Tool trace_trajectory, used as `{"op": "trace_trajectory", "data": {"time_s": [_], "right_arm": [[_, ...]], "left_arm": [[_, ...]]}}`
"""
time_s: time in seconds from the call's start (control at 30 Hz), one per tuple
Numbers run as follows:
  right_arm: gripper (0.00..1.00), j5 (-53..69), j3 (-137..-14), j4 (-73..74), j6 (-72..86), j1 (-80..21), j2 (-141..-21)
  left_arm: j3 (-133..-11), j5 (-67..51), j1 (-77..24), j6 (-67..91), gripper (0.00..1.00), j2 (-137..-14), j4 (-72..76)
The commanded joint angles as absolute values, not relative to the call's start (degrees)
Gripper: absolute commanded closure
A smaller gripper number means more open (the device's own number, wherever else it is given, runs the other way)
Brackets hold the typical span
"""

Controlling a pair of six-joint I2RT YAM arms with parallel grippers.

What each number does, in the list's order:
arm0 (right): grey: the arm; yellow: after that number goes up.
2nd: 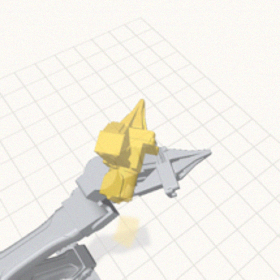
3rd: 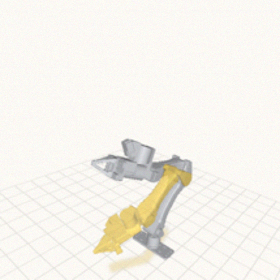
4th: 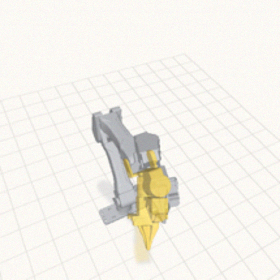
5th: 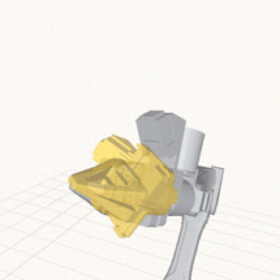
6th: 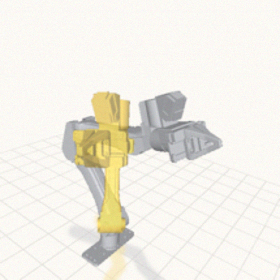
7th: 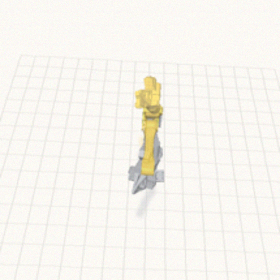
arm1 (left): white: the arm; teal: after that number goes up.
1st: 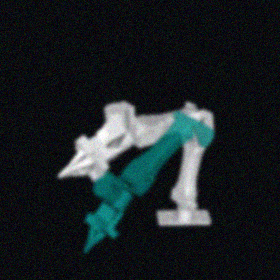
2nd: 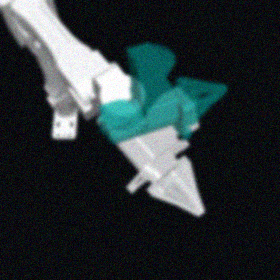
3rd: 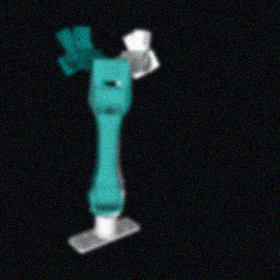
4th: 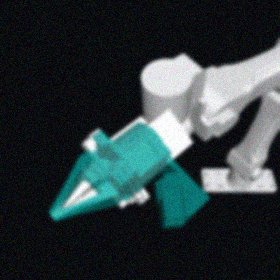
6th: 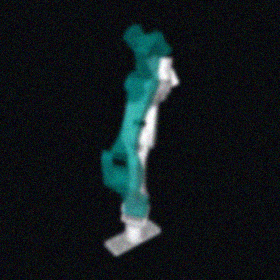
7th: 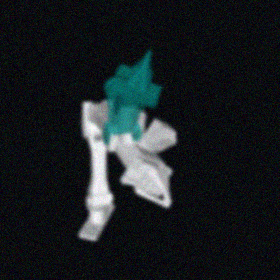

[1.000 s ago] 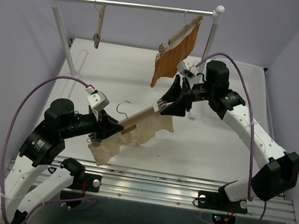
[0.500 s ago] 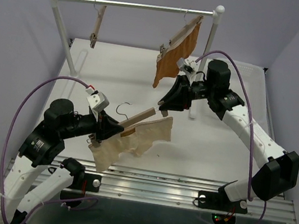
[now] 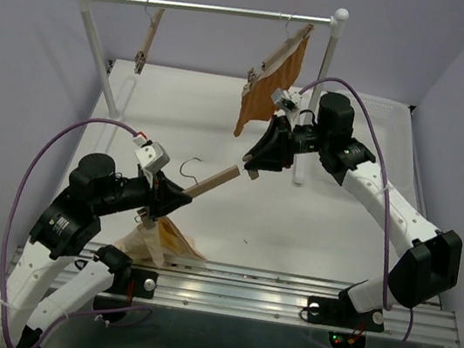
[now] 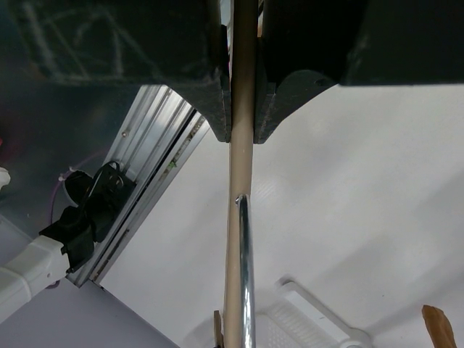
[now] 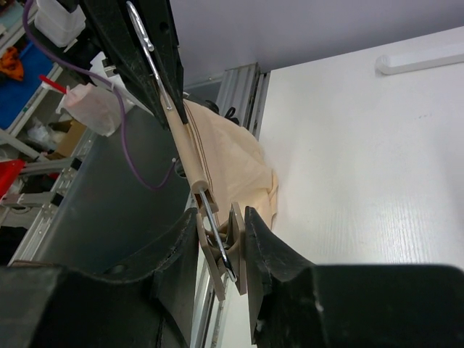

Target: Remove the underwear clipped to the hanger

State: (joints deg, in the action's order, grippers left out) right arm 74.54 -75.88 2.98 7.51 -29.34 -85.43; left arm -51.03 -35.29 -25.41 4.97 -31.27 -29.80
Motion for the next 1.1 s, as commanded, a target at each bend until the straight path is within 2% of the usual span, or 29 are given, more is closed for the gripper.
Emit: {"op": "trace_trajectory", "data": {"time_s": [0.0, 0.07, 0.1, 0.13, 0.17, 0.23, 0.27, 0.33, 0.37, 0.57, 0.83, 0.97, 1.07], "right_arm": [[0.99, 71.20, -76.64, 0.62, 8.17, -30.59, -83.93], [0.99, 69.27, -76.55, 0.88, 7.91, -30.59, -83.50], [0.91, 66.39, -76.47, 0.97, 8.08, -30.59, -83.32], [0.74, 65.05, -76.38, 1.05, 8.00, -30.59, -83.15], [0.50, 62.78, -76.38, 1.05, 8.00, -30.59, -82.71], [0.32, 61.27, -76.29, 1.32, 8.00, -30.59, -82.44], [0.16, 60.48, -76.29, 1.23, 8.00, -30.59, -82.27], [0.03, 58.02, -76.12, 1.23, 8.35, -30.59, -81.74], [0.00, 56.62, -75.94, 1.14, 8.44, -30.59, -81.48], [0.00, 41.24, -74.36, 1.14, 10.02, -30.59, -78.23], [0.00, 11.27, -71.46, 0.97, 16.25, -30.59, -72.60], [0.00, 13.26, -68.57, 0.62, 18.97, -30.59, -70.05], [0.00, 21.86, -63.75, -5.52, 23.45, -30.59, -68.73]], "left_arm": [[-50.98, -33.49, -25.22, 5.71, 1.00, -32.08, -25.66], [-51.24, -33.31, -25.14, 6.06, 1.00, -32.25, -25.23], [-51.24, -33.05, -25.22, 6.33, 1.00, -32.43, -24.96], [-51.33, -32.79, -25.22, 6.94, 1.00, -32.43, -24.18], [-51.33, -32.26, -25.22, 7.29, 1.00, -32.61, -23.73], [-51.24, -31.64, -25.22, 8.26, 1.00, -32.70, -22.42], [-51.07, -30.77, -25.14, 9.39, 1.00, -32.61, -21.11], [-50.28, -29.62, -25.14, 10.63, 1.00, -32.35, -19.69], [-50.10, -29.27, -25.14, 11.24, 1.00, -32.43, -18.64], [-48.34, -29.27, -25.22, 13.36, 1.00, -32.96, -15.21], [-46.32, -26.38, -25.22, 19.49, 1.00, -32.96, -10.91], [-44.48, -23.21, -25.22, 26.17, 1.00, -34.27, -3.02], [-41.32, -23.64, -25.22, 30.67, 1.00, -34.80, 6.72]]}}
